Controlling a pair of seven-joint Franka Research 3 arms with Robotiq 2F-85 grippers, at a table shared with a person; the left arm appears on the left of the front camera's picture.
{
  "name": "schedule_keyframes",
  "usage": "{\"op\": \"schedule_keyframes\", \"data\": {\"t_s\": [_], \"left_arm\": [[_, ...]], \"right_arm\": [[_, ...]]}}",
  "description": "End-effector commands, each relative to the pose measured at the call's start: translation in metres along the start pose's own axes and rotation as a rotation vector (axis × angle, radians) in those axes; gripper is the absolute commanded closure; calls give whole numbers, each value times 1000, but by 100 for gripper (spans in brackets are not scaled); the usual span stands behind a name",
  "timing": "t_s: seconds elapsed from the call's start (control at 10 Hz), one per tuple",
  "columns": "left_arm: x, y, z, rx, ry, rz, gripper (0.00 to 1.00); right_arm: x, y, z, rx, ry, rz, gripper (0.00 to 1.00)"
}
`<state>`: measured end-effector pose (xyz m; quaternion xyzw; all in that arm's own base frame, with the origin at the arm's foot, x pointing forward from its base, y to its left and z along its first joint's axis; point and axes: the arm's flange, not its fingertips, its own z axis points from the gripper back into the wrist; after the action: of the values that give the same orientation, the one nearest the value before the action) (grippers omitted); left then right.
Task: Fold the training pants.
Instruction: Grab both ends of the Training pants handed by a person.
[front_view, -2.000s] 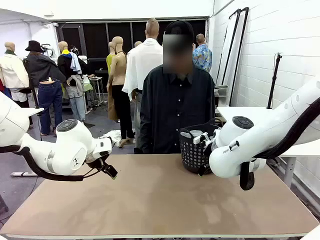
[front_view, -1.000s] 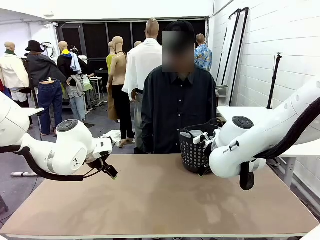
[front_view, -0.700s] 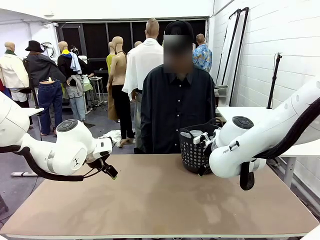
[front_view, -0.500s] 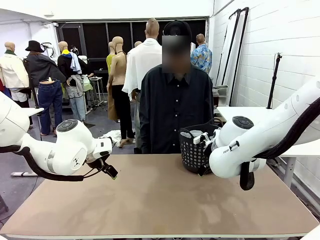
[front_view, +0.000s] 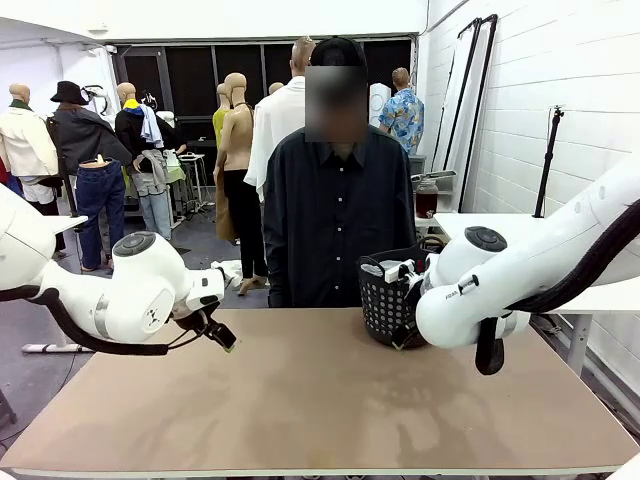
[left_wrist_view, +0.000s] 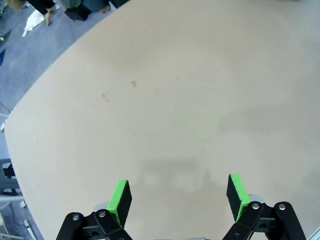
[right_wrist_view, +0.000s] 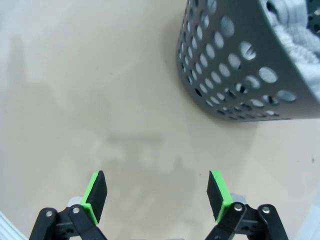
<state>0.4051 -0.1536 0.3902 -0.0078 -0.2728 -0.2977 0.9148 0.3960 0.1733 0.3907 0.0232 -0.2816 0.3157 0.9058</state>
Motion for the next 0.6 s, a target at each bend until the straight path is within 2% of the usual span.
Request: {"op": "schedule_keyframes", "data": {"t_s": [0.0,0.2,0.5], "left_arm": [[16,6,31,13,35,0,0],[28,10,59,17,61,14,0],[39,9,97,40,43,10,0]], "right_arm": [[14,-11,30,27,1,-4,0],[28,-13,60,4,6,8,0],[47,-20,108,-44,-30,6,0]]}}
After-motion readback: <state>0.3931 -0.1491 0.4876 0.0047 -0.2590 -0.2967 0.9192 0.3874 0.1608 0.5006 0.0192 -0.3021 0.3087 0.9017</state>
